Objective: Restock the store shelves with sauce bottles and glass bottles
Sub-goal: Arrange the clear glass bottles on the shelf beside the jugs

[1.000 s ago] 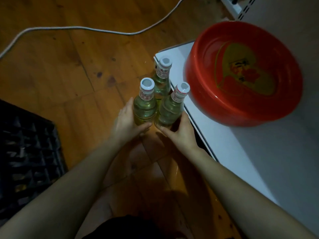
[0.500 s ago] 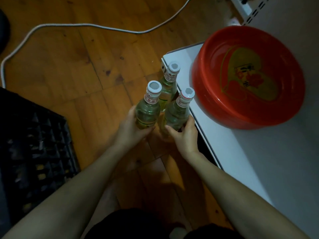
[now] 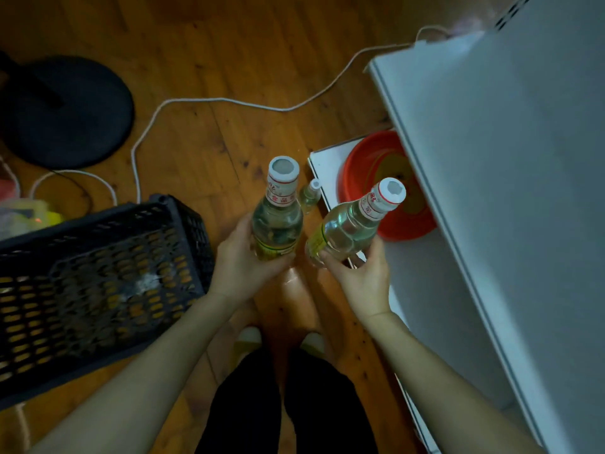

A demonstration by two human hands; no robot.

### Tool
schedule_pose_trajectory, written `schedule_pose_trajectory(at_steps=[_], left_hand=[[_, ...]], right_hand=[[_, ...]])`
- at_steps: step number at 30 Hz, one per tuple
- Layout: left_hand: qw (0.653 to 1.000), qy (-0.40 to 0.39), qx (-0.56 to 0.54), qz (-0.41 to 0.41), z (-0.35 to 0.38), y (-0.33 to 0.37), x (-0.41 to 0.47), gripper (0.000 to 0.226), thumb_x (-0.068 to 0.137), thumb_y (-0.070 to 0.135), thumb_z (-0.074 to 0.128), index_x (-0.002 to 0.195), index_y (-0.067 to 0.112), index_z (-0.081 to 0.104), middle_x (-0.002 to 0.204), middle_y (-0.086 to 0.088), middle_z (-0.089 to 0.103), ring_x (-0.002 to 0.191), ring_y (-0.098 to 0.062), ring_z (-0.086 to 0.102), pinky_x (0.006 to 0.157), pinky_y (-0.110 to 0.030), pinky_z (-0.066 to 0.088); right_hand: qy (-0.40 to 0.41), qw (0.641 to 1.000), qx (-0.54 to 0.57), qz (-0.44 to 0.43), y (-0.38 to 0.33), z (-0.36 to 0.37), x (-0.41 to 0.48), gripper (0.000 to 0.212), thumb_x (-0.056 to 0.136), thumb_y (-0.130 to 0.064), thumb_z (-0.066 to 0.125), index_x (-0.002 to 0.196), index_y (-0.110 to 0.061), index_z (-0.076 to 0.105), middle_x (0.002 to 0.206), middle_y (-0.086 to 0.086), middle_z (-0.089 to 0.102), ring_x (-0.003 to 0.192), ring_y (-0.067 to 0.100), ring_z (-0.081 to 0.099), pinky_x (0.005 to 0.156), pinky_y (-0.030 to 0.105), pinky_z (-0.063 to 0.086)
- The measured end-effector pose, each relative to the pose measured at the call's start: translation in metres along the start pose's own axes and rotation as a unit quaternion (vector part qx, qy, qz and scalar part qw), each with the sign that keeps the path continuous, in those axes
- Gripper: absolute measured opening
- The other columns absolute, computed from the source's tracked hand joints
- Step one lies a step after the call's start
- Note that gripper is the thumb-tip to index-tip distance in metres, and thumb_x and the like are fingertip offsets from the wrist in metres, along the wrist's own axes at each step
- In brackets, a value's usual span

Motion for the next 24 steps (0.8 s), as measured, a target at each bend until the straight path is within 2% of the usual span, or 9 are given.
schedule_pose_trajectory(at_steps=[3,5,7,10,12,15,18,21,24], left_hand=[[1.0,-0.001,-0.007,0.017,-0.047,0.074,-0.021,0.073,0.063,0.025,0.083,0.126,0.015,0.048,0.1,0.021,0.049,0.09,0.014,0.046,0.069,0.008,0.032],[0.999,-0.007,-0.013,0.037,-0.076,0.119,-0.034,0.072,0.057,0.045,0.077,0.119,0.029,0.046,0.097,0.032,0.048,0.084,0.022,0.049,0.069,0.006,0.035],[0.999,-0.013,-0.018,0.039,-0.105,0.158,-0.044,0.078,0.049,0.056,0.07,0.119,0.033,0.045,0.095,0.034,0.049,0.083,0.021,0.051,0.069,0.003,0.039],[0.998,-0.018,-0.013,0.059,-0.141,0.215,-0.053,0.082,0.049,0.047,0.08,0.122,0.025,0.05,0.096,0.027,0.056,0.083,0.01,0.056,0.069,0.0,0.042],[0.997,-0.023,-0.018,0.077,-0.159,0.25,-0.057,0.07,0.053,0.033,0.086,0.113,0.031,0.05,0.093,0.03,0.056,0.083,0.018,0.056,0.069,0.001,0.041],[0.995,-0.007,-0.027,0.098,-0.181,0.297,-0.058,0.07,0.056,0.019,0.087,0.11,0.035,0.046,0.09,0.032,0.052,0.076,0.026,0.052,0.067,0.006,0.038],[0.99,-0.008,-0.025,0.135,-0.191,0.344,-0.061,0.075,0.055,0.02,0.087,0.121,0.021,0.052,0.092,0.027,0.053,0.077,0.025,0.049,0.067,0.008,0.035],[0.983,-0.018,-0.032,0.183,-0.195,0.392,-0.062,0.078,0.05,0.034,0.087,0.119,0.02,0.054,0.092,0.028,0.055,0.078,0.027,0.05,0.067,0.007,0.035],[0.974,-0.03,-0.029,0.223,-0.192,0.436,-0.059,0.081,0.042,0.051,0.078,0.115,0.027,0.053,0.093,0.024,0.057,0.079,0.025,0.052,0.065,0.004,0.038]], right_hand=[[0.003,1.0,-0.002,-0.011,-0.073,-0.028,-0.034,0.062,0.063,-0.016,0.083,0.114,-0.022,0.048,0.093,-0.023,0.055,0.084,-0.022,0.053,0.074,0.001,0.043],[0.003,0.999,-0.011,-0.033,-0.122,-0.046,-0.056,0.064,0.063,-0.018,0.083,0.118,-0.018,0.049,0.096,-0.024,0.054,0.086,-0.018,0.055,0.073,-0.002,0.041],[0.008,0.999,-0.015,-0.049,-0.169,-0.065,-0.076,0.064,0.063,-0.02,0.084,0.117,-0.019,0.05,0.098,-0.024,0.056,0.09,-0.01,0.056,0.075,-0.001,0.042],[0.03,0.997,-0.012,-0.076,-0.231,-0.093,-0.101,0.06,0.062,-0.017,0.085,0.113,-0.013,0.054,0.103,-0.006,0.065,0.096,0.009,0.063,0.086,0.017,0.049],[0.041,0.995,-0.006,-0.09,-0.267,-0.11,-0.117,0.06,0.061,-0.018,0.085,0.113,-0.012,0.056,0.103,-0.001,0.068,0.093,0.011,0.066,0.086,0.026,0.052],[0.054,0.991,-0.013,-0.121,-0.315,-0.135,-0.136,0.062,0.061,-0.022,0.084,0.115,-0.012,0.057,0.104,-0.005,0.067,0.09,0.002,0.063,0.081,0.012,0.049],[0.078,0.984,-0.028,-0.156,-0.358,-0.163,-0.155,0.063,0.063,-0.023,0.084,0.119,-0.013,0.056,0.107,-0.008,0.064,0.096,0.001,0.059,0.079,0.003,0.044],[0.113,0.977,-0.02,-0.178,-0.389,-0.192,-0.167,0.059,0.061,-0.02,0.085,0.114,-0.012,0.059,0.104,-0.004,0.066,0.093,0.002,0.061,0.081,0.01,0.047],[0.141,0.971,0.001,-0.192,-0.413,-0.224,-0.172,0.055,0.059,-0.021,0.087,0.107,-0.016,0.061,0.095,-0.009,0.067,0.086,0.0,0.063,0.08,0.017,0.051]])
Point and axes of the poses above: each hand's wrist, its own x-axis towards the middle knuckle, its own z-axis out of the palm, y = z × x, the point moved 8 cm from there along x, towards the middle knuckle
